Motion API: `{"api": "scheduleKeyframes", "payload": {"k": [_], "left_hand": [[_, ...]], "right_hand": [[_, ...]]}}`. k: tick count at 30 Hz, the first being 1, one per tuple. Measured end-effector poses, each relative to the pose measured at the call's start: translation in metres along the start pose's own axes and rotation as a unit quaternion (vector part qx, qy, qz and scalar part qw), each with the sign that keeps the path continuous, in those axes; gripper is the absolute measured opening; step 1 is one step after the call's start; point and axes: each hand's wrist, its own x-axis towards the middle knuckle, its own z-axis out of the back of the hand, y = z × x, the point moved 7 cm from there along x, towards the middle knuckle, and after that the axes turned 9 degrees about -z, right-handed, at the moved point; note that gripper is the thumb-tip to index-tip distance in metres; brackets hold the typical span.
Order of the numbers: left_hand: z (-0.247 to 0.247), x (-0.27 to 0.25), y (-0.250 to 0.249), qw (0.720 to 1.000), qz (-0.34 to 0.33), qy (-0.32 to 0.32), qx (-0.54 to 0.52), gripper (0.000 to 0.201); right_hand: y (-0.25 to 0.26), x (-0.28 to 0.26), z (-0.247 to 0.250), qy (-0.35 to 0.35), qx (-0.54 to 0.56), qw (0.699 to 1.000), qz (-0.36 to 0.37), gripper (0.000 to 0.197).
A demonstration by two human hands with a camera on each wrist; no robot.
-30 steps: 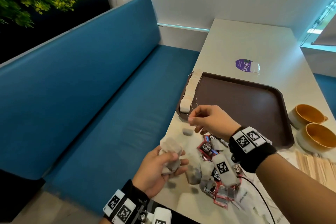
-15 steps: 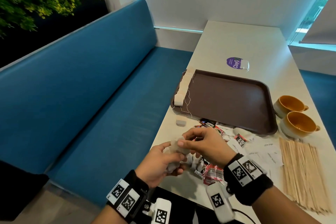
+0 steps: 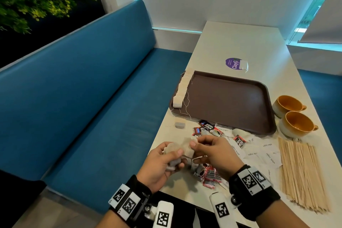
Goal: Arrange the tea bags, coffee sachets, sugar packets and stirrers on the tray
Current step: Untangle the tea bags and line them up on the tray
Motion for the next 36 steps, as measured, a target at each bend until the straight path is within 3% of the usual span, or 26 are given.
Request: {"api": "scheduleKeyframes", "payload": {"k": [6,14,21,24,30,36], "left_hand": [[0.012,0.006,0.001,0.999,-0.001,-0.034,-0.017,0.033],[0.045,0.016,0.014,0.995,0.046,-0.088,-0.002,0.024],[0.049,0.021,0.013,0.994,0.080,-0.030,-0.072,0.038],[0.053,0.022,0.014,0.996,0.071,-0.001,-0.061,0.041],[0.055,0.022,0.019,0.995,0.087,0.029,-0.037,0.034],[0.059,0.021,0.020,0.992,0.111,0.044,-0.045,0.051]], "right_hand": [[0.007,0.007,0.008,-0.026,-0.007,1.000,0.012,0.019],[0.039,0.037,0.025,-0.070,-0.024,0.997,0.021,0.013],[0.085,0.115,0.040,-0.164,-0.068,0.983,0.048,0.004],[0.097,0.148,0.027,-0.148,-0.179,0.971,0.064,0.006],[0.099,0.190,-0.005,-0.091,-0.371,0.919,0.102,0.011],[0.094,0.208,-0.007,-0.097,-0.394,0.910,0.083,0.016]]}}
